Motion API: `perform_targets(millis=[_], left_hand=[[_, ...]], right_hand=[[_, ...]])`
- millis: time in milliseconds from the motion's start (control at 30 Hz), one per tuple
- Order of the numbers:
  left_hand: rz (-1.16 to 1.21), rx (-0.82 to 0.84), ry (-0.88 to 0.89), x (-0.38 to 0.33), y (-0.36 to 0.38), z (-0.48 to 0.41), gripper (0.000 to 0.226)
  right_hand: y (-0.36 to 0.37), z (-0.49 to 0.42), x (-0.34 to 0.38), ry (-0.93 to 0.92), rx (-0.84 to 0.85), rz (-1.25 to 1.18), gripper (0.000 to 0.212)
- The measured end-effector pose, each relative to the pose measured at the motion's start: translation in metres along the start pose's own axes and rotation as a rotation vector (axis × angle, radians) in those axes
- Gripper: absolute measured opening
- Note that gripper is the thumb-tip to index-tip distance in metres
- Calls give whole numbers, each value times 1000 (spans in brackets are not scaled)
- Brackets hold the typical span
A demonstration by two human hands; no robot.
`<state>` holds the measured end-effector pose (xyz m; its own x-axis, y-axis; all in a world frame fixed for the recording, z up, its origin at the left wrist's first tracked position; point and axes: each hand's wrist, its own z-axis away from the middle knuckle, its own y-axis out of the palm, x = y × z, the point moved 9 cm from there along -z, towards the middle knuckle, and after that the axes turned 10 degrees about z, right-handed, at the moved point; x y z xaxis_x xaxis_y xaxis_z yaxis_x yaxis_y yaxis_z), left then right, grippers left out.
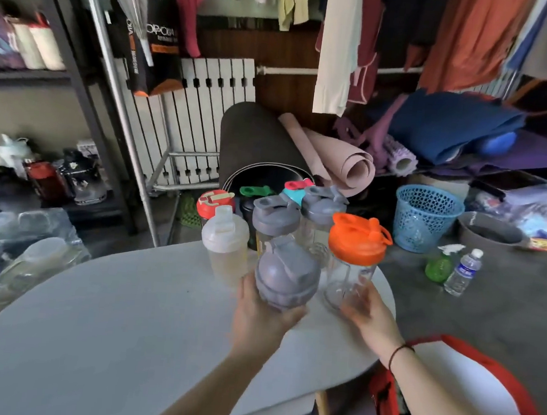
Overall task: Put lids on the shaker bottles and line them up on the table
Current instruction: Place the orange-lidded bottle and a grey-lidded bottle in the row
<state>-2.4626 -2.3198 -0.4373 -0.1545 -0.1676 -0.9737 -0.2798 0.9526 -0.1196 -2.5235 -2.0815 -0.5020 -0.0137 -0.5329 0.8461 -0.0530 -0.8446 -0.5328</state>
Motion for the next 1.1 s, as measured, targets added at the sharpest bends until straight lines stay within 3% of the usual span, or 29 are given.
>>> perform_targets(millis=[167,333,400,533,633,733,933,1100], left_hand=[[56,-10,-26,9,25,-20,86],[193,190,-50,23,18,-21,96],[128,163,-62,28,12,-18,99],[-44,43,-77,37,18,-13,127],[-57,18,-42,35,27,-15,135],[18,35,-40,40,28,-17,120],[47,89,-79,56,23,-21,83],[40,63,-56,56,25,-20,76]], right_hand=[[0,-2,-8,15,34,-9,73],[1,-5,-8,0,68,-1,71],[1,-4,-7,-10,64,-4,71],[5,0,-1,-1,82,-84,70],[4,-2,0,40,-13,-88,93],[-2,-3,6,22,-114,-54,89],[0,-10,5,9,-46,-24,80],[4,-12,0,12,-34,-12,78]])
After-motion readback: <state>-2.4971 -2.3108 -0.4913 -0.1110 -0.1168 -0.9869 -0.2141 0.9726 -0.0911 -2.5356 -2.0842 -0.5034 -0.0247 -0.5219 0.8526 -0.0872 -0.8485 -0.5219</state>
